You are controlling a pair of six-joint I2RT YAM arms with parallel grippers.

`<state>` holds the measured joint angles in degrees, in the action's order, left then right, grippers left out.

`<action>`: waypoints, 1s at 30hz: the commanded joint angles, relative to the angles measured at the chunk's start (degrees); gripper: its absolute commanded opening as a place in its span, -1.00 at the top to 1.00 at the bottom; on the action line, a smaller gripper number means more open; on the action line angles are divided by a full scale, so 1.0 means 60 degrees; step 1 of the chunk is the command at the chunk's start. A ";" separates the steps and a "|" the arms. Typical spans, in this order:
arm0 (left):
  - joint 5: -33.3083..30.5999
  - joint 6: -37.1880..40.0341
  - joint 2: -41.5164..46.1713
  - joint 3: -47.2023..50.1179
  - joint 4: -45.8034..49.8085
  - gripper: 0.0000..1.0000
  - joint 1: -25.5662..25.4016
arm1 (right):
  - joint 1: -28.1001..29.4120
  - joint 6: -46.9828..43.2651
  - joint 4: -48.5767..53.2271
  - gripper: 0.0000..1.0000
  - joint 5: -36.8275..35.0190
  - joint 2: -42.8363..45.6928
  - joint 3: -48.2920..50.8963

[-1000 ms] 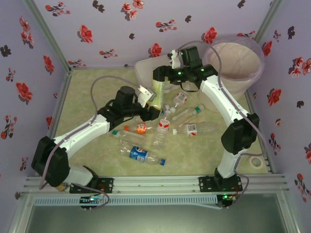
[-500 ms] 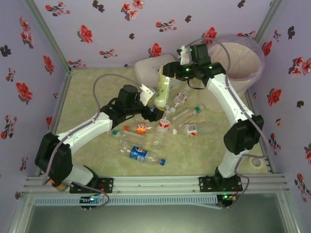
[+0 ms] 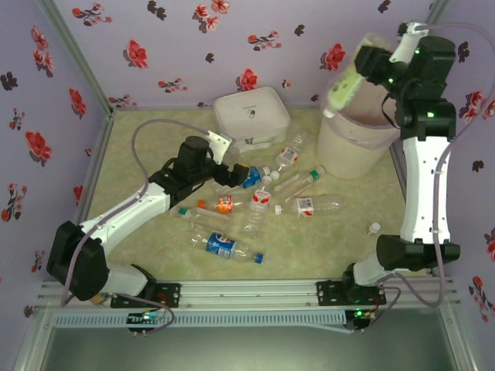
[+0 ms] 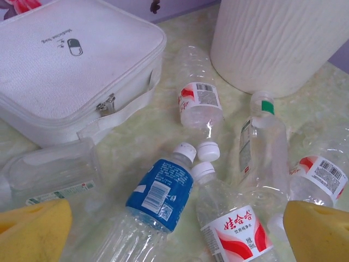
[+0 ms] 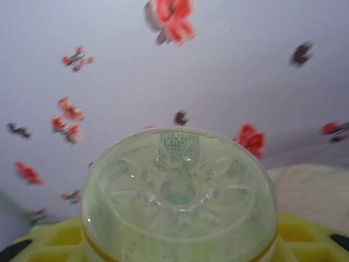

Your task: Put the plastic bottles in the bin

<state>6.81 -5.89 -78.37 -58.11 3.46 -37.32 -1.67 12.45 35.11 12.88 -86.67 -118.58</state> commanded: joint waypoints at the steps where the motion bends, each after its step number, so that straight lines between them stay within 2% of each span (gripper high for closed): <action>1: -0.0256 -0.0305 -0.0078 0.0031 -0.0022 -1.00 0.0051 | -0.0271 -0.1267 -0.0261 0.89 -0.1795 -0.0214 -0.0063; 6: -0.0324 -0.0595 -0.0171 0.0092 0.0004 -1.00 0.0190 | -0.0569 -0.1813 -0.0156 0.90 -0.2577 -0.0876 -0.0258; 17: -0.0916 -0.1153 -0.0736 -0.0240 0.0552 -1.00 0.0425 | -0.0527 -0.1703 0.1021 0.89 -0.2645 -0.3132 -0.0801; 22: -0.1090 -0.1502 -0.0893 -0.0255 0.0679 -1.00 0.0616 | -0.0490 -0.1283 0.1631 0.77 -0.2376 -0.3943 -0.0740; 30: -0.1105 -0.2314 -0.1555 -0.0217 0.0913 -0.99 0.1102 | -0.0307 -0.0746 0.1472 0.53 -0.2076 -0.4513 0.0629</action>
<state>1.45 -16.71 -86.32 -58.17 6.85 -31.73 -3.95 5.80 43.40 -0.84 -112.14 -116.46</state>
